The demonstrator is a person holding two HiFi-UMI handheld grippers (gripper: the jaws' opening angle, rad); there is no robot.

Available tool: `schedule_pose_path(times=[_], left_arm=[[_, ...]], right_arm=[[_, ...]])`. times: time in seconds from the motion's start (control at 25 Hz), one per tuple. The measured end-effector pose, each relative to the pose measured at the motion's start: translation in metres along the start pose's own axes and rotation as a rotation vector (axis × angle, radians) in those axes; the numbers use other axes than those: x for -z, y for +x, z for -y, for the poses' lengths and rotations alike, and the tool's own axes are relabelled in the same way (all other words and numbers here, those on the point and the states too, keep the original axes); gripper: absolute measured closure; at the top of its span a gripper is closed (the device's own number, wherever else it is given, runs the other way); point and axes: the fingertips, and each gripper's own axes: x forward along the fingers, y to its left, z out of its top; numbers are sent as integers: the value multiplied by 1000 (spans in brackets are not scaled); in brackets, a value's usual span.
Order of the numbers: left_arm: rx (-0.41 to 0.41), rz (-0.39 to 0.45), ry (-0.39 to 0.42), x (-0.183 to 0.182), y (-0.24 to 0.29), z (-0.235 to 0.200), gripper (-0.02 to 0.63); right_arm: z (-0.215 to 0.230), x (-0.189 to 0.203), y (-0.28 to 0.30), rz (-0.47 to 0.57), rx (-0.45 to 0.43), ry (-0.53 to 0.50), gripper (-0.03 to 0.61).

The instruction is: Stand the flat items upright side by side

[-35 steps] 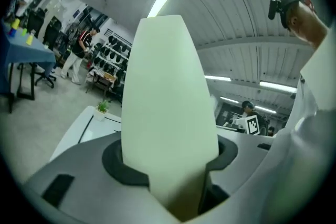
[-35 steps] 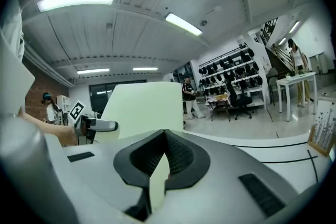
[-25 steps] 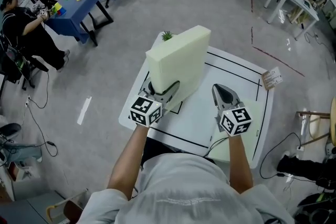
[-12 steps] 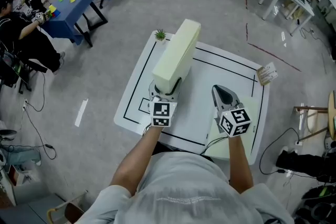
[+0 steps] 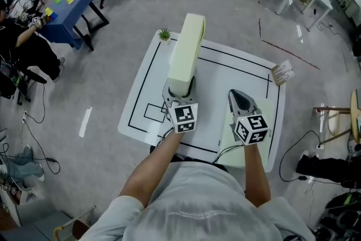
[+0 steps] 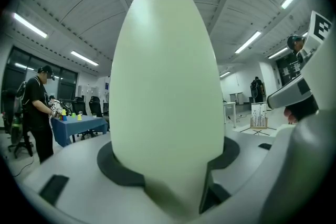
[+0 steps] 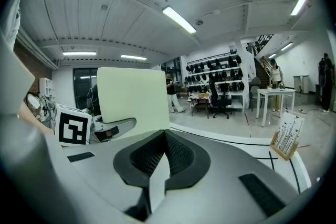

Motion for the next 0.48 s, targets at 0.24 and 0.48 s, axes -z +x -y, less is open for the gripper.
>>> schedule_pose_path(times=[0.24,0.48], left_arm=[[79,-85,-22,11,3,9,284],[134,-192,-77,33,-15,3,268]], right_arm=[[7,0,-11,7,4,14,551],[-2,-6,-16,28,10,33,551]])
